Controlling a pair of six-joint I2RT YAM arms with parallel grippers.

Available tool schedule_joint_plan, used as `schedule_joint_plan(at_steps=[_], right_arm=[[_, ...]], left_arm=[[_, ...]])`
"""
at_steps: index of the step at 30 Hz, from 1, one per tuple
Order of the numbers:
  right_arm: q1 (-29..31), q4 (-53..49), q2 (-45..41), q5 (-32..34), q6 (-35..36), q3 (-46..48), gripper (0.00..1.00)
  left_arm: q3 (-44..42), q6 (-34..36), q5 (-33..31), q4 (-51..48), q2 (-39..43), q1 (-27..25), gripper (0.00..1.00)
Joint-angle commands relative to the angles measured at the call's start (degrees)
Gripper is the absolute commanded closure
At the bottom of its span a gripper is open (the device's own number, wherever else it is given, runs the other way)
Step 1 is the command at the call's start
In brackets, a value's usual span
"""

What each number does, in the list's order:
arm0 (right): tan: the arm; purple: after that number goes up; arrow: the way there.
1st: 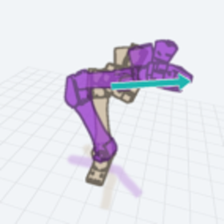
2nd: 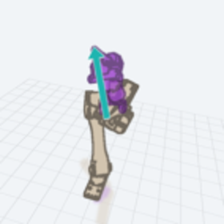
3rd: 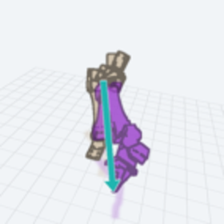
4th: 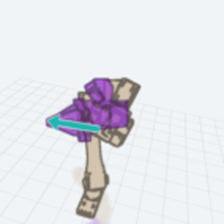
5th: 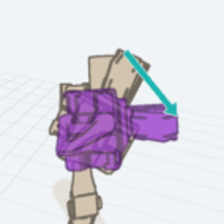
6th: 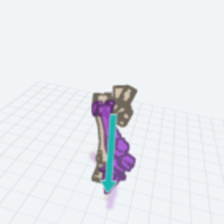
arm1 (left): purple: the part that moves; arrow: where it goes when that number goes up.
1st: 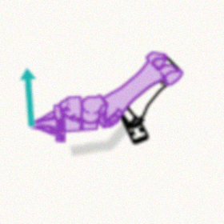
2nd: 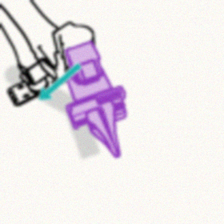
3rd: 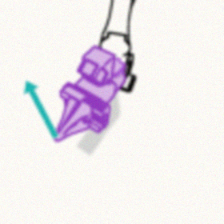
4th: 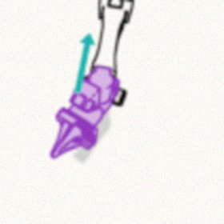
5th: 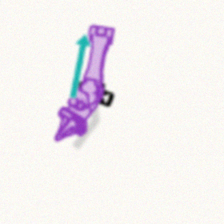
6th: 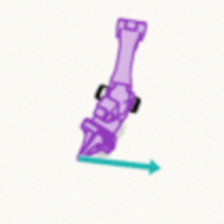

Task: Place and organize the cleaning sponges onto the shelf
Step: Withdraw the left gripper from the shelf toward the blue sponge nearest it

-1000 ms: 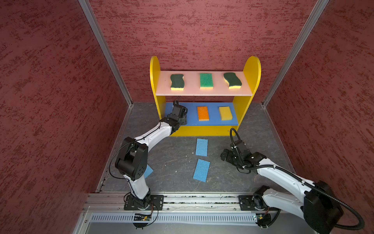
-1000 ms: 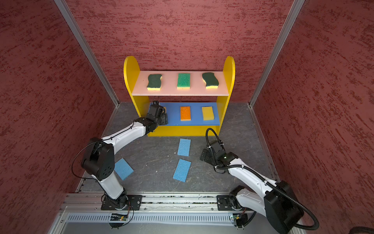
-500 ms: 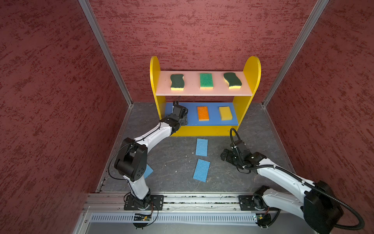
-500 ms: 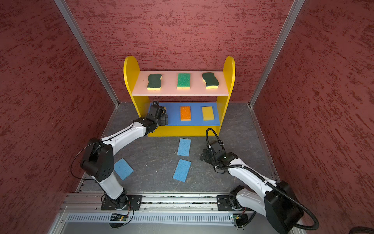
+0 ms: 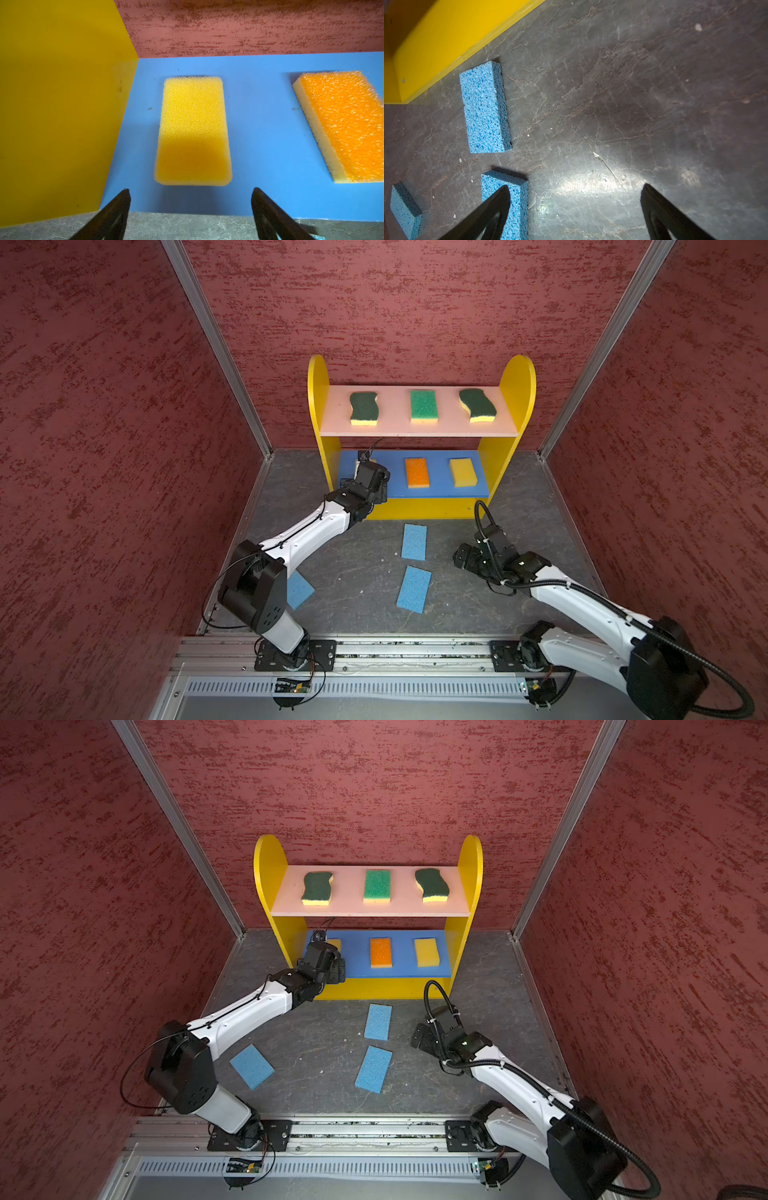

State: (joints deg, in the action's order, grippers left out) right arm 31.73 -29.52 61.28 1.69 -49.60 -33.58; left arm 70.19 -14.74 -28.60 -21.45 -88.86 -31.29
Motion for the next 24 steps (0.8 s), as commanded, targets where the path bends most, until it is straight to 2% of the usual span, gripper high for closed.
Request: schedule_joint_plan(at_steps=[1, 13, 19, 24], right_arm=[[-0.4, -1.0, -1.0, 1.2, -0.1, -1.2, 0.01], [-0.4, -0.2, -1.2, -1.7, -3.0, 1.0, 0.01], [-0.4, 3.6, -0.5, -6.3, -4.2, 2.5, 0.01], [-0.4, 5.1, 1.0, -7.6, -5.7, 3.3, 0.01]], left_arm=[[-2.0, -1.0, -0.7, -1.0, 3.9, -0.4, 0.09], [-16.3, -10.0, 3.9, -5.0, 16.3, -0.7, 0.09], [-20.7, -14.2, 4.1, -11.3, 20.6, -0.7, 0.10], [-23.7, -18.8, 4.5, -16.5, 25.1, -0.4, 0.09]])
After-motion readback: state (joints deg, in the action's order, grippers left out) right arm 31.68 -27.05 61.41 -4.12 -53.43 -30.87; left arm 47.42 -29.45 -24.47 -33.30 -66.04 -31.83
